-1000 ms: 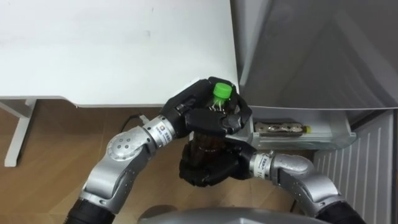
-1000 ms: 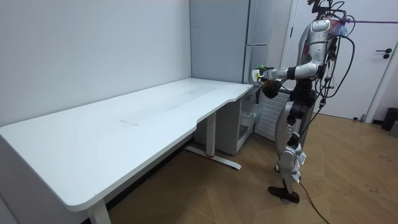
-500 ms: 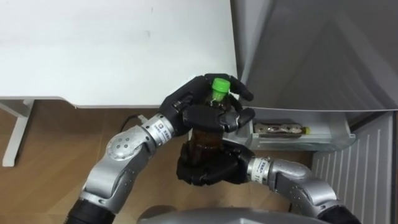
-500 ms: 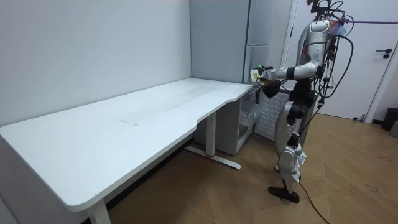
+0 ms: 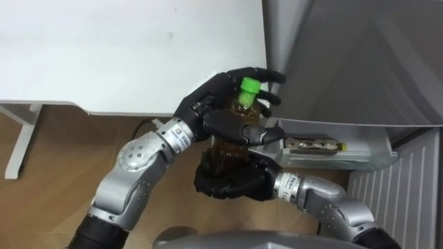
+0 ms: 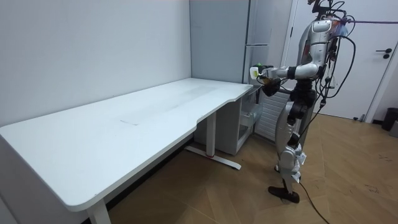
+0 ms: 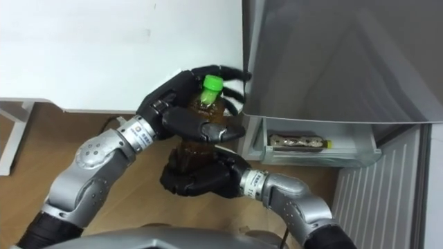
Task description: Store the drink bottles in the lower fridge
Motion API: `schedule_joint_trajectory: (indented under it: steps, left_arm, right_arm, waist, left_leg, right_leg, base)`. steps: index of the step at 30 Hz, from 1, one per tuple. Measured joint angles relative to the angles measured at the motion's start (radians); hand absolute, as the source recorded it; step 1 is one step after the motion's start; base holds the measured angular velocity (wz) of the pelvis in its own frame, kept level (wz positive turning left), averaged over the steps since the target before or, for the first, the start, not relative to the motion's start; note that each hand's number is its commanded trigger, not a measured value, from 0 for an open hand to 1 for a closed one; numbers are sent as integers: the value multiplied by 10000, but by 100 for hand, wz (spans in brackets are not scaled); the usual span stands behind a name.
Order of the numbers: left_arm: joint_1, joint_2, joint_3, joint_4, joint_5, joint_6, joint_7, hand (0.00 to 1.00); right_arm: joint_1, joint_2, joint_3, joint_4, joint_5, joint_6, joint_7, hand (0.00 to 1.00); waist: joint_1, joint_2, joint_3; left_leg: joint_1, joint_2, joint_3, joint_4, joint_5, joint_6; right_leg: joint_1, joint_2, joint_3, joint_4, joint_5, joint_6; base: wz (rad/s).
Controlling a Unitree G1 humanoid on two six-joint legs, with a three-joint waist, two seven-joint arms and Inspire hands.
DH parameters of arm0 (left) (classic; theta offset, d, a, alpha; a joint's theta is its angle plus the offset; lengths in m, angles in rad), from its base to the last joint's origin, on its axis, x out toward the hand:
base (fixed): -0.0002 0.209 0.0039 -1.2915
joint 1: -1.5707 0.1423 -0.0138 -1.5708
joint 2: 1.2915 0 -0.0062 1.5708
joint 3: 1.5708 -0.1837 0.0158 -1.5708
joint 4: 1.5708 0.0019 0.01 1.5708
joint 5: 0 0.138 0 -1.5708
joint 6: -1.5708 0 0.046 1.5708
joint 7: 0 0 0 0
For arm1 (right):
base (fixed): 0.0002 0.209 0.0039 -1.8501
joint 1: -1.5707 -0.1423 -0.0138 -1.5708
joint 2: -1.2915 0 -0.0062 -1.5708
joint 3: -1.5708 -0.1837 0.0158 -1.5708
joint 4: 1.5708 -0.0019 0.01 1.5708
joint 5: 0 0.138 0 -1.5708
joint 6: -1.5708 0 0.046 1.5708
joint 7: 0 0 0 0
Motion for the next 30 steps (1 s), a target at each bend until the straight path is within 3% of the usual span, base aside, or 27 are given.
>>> schedule_joint_trajectory:
  steps: [6,11,15,18,23,30]
  left_arm:
    - [3,-3,251,-492,1,-2,-4,0]
    - [3,-23,570,-1280,-5,-221,111,0]
    - [0,-313,1154,-1867,-349,-479,387,0]
    - [-6,-432,1444,-1889,-517,-539,673,0]
    - [39,-314,2230,-1955,-563,-595,863,0]
    - [45,-429,3412,-2298,-682,-896,1817,0]
  right_arm:
    - [2,-32,-6,79,4,-16,0,100]
    - [15,-264,-38,91,-158,-11,2,100]
    - [42,-446,-181,74,-466,54,5,100]
    - [174,-421,-447,73,-567,97,12,100]
    - [240,-363,-1008,46,-989,97,255,100]
    - [616,-208,-1642,-44,-1395,98,317,100]
  waist:
    - [48,-10,10]
    - [64,15,23]
    - [144,152,72]
    - [216,257,56]
    - [364,372,13]
    - [813,258,-58]
  left_leg:
    - [6,6,-48,4,0,0]
    - [1,9,-19,8,0,-1]
    - [96,14,39,2,0,-1]
    - [213,20,22,-86,-1,-1]
    - [374,22,-11,-217,14,-6]
    - [526,19,-12,-192,50,-9]
  right_leg:
    - [17,-1,-82,-13,0,0]
    - [58,-12,-162,-32,1,0]
    - [146,-19,-166,-21,1,-1]
    - [309,-22,-246,-20,1,0]
    - [418,-12,-230,-12,0,0]
    - [482,-13,-215,-25,0,0]
  base:
    - [2]
    - [2]
    - [0]
    - [4]
    - [1]
    - [0]
